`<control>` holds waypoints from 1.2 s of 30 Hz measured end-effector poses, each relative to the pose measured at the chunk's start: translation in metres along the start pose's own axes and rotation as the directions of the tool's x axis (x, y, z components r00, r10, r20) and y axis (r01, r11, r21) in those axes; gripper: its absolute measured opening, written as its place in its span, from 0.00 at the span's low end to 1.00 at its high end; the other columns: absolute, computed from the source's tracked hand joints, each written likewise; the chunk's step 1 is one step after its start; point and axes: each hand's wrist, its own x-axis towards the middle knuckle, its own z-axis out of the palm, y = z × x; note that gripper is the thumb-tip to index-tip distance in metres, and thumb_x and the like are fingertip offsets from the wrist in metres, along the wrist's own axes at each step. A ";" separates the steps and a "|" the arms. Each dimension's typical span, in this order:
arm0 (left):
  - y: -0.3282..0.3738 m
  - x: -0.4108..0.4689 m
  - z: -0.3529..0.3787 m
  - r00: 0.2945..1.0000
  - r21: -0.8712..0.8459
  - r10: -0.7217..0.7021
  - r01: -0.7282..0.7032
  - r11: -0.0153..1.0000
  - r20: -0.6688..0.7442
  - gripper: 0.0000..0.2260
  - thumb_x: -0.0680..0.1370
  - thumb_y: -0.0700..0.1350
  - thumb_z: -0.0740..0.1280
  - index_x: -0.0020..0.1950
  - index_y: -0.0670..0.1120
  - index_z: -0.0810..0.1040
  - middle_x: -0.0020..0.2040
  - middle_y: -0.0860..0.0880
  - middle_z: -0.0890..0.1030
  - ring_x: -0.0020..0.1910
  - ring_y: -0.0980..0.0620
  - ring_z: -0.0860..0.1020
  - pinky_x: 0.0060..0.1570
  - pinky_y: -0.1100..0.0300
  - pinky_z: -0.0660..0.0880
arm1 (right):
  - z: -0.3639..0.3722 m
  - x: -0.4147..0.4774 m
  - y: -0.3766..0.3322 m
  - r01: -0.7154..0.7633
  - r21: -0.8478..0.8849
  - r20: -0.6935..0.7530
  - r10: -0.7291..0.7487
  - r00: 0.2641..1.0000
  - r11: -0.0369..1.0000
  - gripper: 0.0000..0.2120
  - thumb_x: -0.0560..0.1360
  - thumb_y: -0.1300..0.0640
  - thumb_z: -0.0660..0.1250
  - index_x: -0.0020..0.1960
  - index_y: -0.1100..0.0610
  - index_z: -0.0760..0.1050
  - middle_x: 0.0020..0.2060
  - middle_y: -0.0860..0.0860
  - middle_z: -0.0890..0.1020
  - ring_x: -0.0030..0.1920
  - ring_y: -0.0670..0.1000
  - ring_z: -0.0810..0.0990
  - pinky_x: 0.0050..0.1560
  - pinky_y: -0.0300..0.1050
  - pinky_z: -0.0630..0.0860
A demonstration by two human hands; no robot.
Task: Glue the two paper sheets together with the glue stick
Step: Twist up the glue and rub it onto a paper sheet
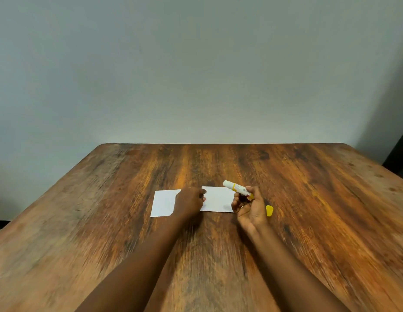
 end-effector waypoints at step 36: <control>-0.041 -0.034 0.011 0.999 0.103 0.021 -0.017 0.995 -0.039 0.13 0.74 0.60 0.64 0.56 0.63 0.80 0.62 0.59 0.71 0.62 0.50 0.59 0.48 0.54 0.51 | 0.016 0.039 0.041 0.336 -0.821 0.241 -0.254 0.937 0.461 0.09 0.72 0.58 0.69 0.36 0.62 0.79 0.30 0.56 0.81 0.26 0.50 0.76 0.28 0.39 0.77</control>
